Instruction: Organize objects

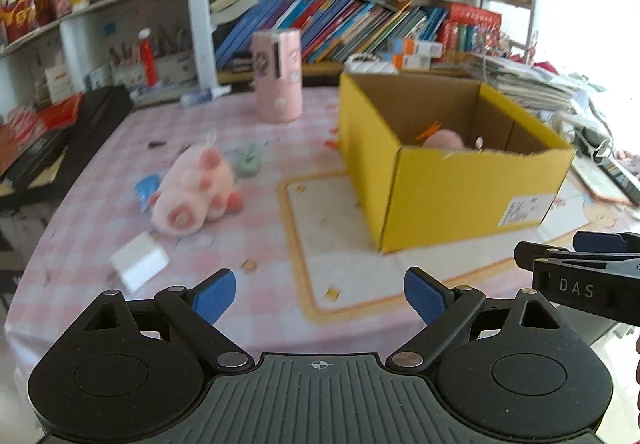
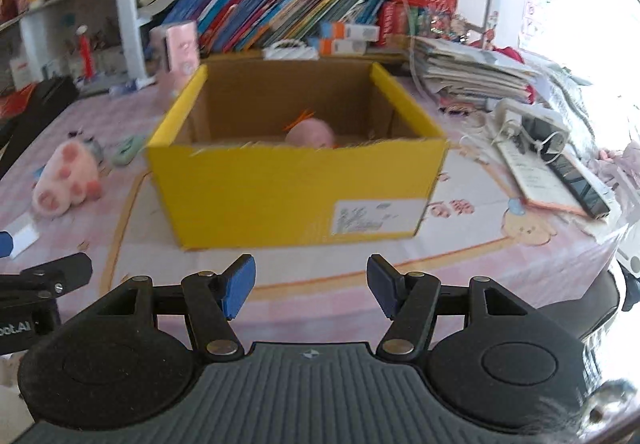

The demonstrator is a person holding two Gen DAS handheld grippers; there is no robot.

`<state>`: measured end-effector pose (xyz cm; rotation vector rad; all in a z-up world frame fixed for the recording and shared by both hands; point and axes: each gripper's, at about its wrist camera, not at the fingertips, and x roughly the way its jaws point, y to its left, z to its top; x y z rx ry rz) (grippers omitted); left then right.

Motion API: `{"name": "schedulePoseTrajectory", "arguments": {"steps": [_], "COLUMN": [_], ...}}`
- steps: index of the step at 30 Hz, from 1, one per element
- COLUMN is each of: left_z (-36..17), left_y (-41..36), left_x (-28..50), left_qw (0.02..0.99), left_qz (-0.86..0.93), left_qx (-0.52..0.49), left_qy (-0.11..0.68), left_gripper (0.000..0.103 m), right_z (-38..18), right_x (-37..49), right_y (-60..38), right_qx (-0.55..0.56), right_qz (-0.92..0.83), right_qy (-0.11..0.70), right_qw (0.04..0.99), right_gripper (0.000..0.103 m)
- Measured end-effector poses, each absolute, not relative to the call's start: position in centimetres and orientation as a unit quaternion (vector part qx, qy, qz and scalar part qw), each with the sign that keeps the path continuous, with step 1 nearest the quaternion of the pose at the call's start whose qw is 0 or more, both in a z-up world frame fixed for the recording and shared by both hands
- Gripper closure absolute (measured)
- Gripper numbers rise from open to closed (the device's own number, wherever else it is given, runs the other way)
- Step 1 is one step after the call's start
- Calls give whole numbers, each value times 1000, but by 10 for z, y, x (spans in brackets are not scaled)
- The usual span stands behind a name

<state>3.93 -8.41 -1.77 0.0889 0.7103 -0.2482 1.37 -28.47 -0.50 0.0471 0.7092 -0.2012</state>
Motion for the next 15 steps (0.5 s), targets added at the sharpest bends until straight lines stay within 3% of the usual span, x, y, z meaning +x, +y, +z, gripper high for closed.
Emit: {"name": "schedulePoseTrajectory", "arguments": {"steps": [15], "left_z": [-18], "left_y": [-22], "left_x": [12], "left_qw": [932], "left_qz": [-69], "left_qx": [34], "left_qy": [355], "left_gripper": [10], "right_z": [-11], "right_x": [7], "right_y": [-214], "right_qx": [10], "right_qz": [-34], "right_qy": [363], "right_qw": [931], "right_gripper": [36]}}
